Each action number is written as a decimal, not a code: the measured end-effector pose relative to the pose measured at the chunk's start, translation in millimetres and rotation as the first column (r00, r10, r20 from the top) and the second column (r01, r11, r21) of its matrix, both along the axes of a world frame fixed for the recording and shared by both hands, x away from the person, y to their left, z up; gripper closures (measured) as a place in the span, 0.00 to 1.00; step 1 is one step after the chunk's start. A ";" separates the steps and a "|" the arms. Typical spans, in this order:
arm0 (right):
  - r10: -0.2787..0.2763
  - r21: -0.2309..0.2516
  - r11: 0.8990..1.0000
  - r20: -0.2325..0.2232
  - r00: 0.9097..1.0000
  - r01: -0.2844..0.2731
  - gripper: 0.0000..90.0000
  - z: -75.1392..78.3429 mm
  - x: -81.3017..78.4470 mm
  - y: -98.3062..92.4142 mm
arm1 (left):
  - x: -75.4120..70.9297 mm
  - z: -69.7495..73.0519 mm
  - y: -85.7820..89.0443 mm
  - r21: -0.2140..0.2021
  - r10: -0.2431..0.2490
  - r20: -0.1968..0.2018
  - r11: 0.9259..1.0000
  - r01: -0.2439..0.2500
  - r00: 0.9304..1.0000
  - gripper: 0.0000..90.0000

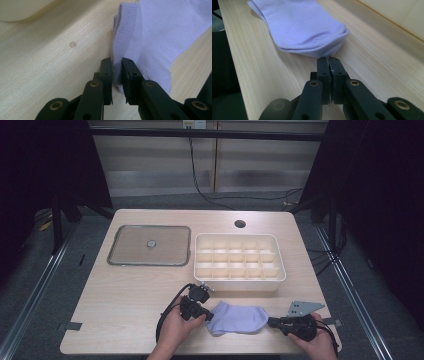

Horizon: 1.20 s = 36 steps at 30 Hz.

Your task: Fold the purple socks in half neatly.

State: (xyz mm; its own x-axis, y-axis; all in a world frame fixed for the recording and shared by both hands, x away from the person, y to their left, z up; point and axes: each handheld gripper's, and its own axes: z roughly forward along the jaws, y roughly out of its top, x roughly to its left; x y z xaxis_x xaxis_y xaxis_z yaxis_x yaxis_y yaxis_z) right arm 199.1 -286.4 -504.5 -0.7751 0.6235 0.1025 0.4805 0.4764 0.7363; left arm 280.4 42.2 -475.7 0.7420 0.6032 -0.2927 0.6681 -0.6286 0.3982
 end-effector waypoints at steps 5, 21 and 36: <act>0.002 0.000 1.000 -0.002 1.000 -0.002 0.97 0.1 0.2 -0.1 | 2.5 0.3 4.5 -0.030 -0.001 -0.029 1.000 0.000 1.000 0.88; 0.001 0.002 1.000 -0.004 1.000 -0.001 0.97 0.0 0.2 -0.1 | 5.0 12.8 11.0 -0.108 -0.007 -0.086 0.994 -0.002 0.996 0.88; -0.003 0.005 1.000 -0.007 1.000 0.003 0.97 -0.1 0.4 -0.4 | 7.3 26.5 7.7 -0.126 -0.039 -0.095 0.992 0.026 0.995 0.88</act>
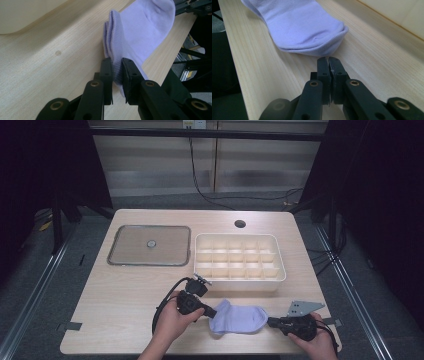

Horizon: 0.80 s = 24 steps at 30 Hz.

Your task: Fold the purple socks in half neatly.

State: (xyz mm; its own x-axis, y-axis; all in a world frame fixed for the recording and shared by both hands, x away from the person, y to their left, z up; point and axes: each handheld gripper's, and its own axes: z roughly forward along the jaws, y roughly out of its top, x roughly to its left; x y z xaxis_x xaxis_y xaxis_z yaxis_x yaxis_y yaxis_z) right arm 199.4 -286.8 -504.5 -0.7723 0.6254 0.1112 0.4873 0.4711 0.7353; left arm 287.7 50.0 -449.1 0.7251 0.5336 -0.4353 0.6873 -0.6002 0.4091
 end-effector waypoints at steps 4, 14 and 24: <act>0.003 -0.001 1.000 0.001 1.000 -0.003 0.98 0.0 0.0 0.2 | 0.4 0.8 1.8 0.001 -0.001 -0.006 1.000 0.001 1.000 0.88; -0.003 -0.007 1.000 -0.007 1.000 0.003 0.99 1.1 2.2 4.1 | 5.3 8.1 7.4 -0.002 0.008 -0.004 1.000 -0.008 1.000 0.88; 0.012 -0.016 1.000 -0.010 1.000 -0.012 0.99 1.8 10.8 7.9 | 8.3 9.7 12.9 0.012 0.017 -0.003 1.000 -0.017 1.000 0.87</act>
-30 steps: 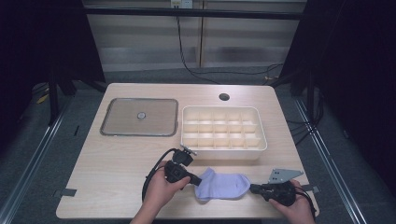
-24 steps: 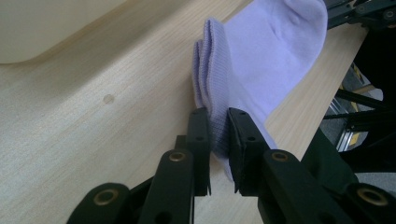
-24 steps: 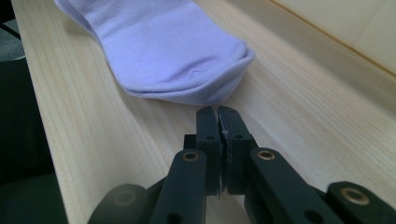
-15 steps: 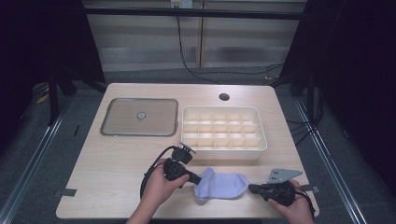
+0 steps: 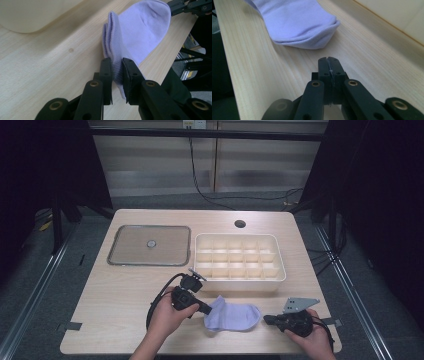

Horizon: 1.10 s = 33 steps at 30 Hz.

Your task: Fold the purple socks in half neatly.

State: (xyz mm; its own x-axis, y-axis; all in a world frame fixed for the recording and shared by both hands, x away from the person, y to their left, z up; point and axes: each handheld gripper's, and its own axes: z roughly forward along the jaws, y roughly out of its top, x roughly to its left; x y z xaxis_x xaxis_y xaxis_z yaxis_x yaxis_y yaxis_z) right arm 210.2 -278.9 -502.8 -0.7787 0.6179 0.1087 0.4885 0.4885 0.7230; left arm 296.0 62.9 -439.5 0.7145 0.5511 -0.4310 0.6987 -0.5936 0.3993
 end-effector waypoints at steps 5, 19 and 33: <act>0.011 -0.015 1.000 -0.008 1.000 -0.011 1.00 1.4 6.1 4.7 | 1.7 0.1 1.7 0.001 0.009 -0.003 1.000 -0.009 1.000 0.87; 0.032 0.011 0.999 -0.023 0.999 -0.032 1.00 -0.3 13.3 12.2 | 4.5 6.4 -0.2 -0.004 0.019 -0.013 1.000 -0.019 1.000 0.86; 0.059 0.009 0.998 -0.013 0.998 -0.059 1.00 -0.5 15.7 26.0 | 5.1 16.9 6.3 0.010 0.034 -0.016 0.999 -0.034 0.999 0.86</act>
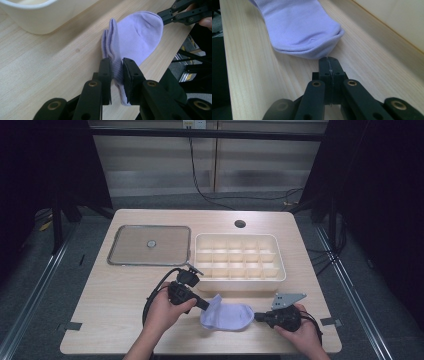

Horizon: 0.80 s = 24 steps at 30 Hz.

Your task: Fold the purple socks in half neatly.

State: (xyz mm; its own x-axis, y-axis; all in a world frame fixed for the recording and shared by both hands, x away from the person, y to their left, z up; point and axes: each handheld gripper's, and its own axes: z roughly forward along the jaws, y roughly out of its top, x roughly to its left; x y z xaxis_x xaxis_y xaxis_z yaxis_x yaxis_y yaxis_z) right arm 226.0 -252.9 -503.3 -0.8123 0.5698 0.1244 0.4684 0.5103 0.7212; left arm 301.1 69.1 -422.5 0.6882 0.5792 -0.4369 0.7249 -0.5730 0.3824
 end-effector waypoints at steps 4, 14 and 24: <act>0.017 -0.001 1.000 0.003 1.000 -0.017 1.00 0.0 0.8 5.8 | -0.5 0.8 0.5 -0.006 0.008 -0.001 1.000 -0.008 1.000 0.86; 0.036 0.017 0.999 -0.010 0.999 -0.036 1.00 -1.0 3.8 17.3 | -0.7 2.8 -4.0 0.005 0.018 0.005 1.000 -0.018 1.000 0.90; 0.035 0.015 0.999 0.002 0.999 -0.035 1.00 -1.2 1.5 20.4 | -3.8 4.3 -10.6 -0.028 0.007 -0.001 1.000 -0.007 1.000 0.91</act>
State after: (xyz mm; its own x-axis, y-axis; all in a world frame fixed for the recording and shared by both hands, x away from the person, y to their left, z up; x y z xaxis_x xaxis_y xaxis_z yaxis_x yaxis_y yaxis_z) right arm 227.5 -232.6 -504.5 -0.8321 0.5390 0.1310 0.4489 0.5158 0.7297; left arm 297.3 58.6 -418.2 0.6838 0.5713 -0.4539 0.7292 -0.5571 0.3974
